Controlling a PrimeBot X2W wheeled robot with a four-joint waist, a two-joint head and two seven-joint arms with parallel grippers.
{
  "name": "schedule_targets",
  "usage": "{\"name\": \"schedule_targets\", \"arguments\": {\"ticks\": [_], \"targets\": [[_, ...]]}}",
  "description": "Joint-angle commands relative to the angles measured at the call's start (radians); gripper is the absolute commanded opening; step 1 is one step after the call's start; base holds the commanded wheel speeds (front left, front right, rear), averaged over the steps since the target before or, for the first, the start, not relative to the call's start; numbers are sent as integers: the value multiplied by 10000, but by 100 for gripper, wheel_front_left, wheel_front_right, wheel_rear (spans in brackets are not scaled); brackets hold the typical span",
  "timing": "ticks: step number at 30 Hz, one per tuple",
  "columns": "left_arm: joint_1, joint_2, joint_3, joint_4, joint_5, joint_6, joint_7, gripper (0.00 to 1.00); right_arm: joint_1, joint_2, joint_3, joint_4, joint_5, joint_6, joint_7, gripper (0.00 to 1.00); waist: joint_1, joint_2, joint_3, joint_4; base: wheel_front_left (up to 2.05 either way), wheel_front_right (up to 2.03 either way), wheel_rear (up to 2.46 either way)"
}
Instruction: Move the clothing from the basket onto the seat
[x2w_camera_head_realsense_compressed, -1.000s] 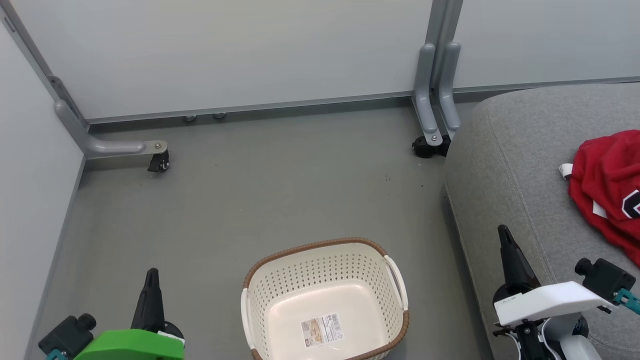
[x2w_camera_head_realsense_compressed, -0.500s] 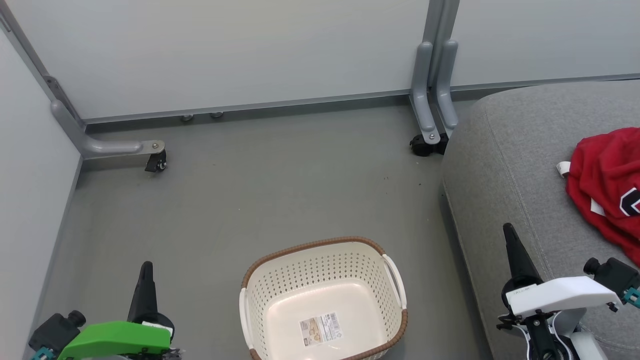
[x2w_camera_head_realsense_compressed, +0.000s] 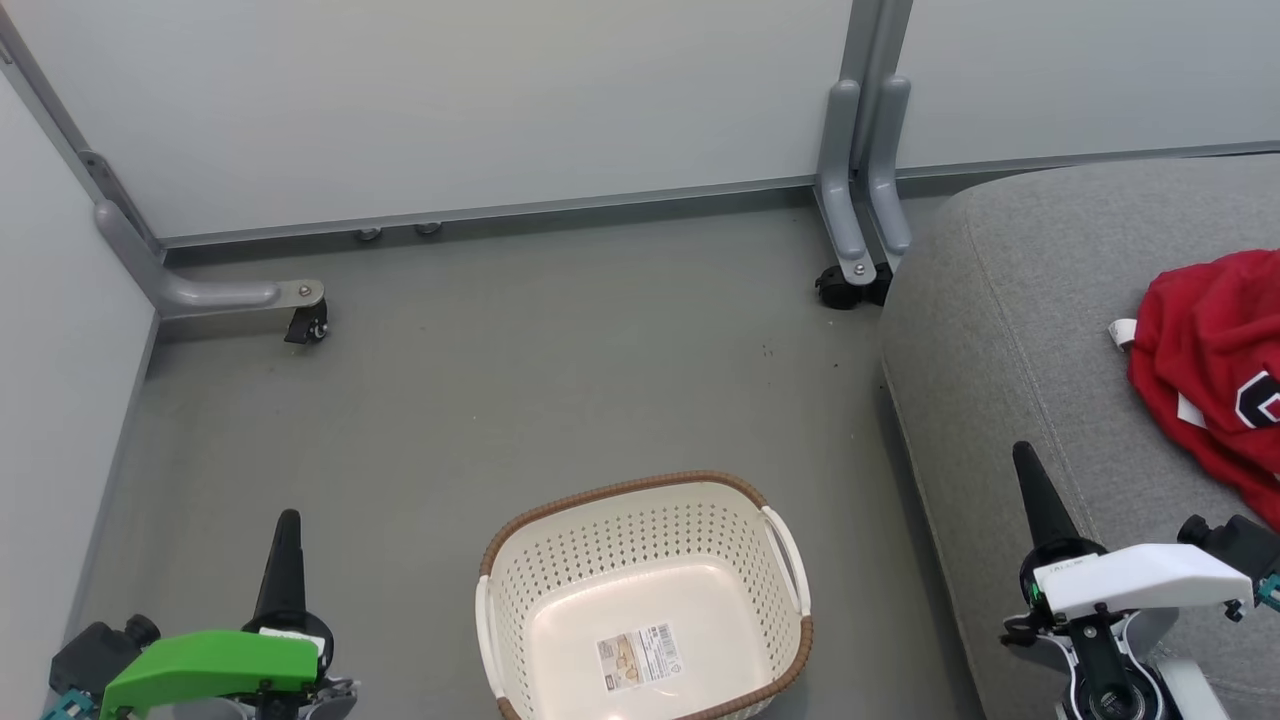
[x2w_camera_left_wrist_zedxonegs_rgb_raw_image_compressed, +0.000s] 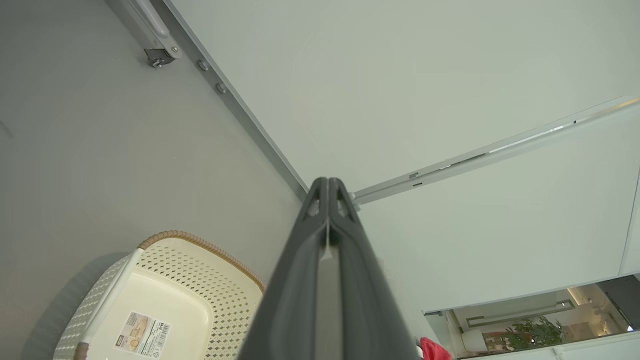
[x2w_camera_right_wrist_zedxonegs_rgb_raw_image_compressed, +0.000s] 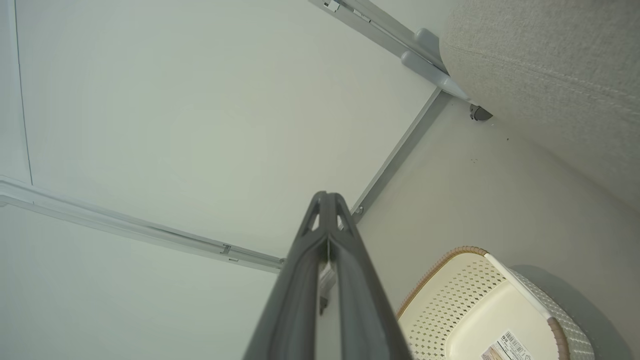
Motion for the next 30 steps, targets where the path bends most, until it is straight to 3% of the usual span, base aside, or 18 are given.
{"name": "schedule_targets", "arguments": {"ticks": [1, 30], "targets": [[-268, 97, 80, -119, -250, -16, 73, 0, -203, -30, -81, -28, 284, 4, 79, 0, -1, 0, 4, -6, 0, 0, 0], [-571, 92, 380, -147, -2549, -24, 793, 0, -467, 57, -540, 290, 2730, 3, 798, 0, -1, 0, 75, -133, 0, 0, 0]]}}
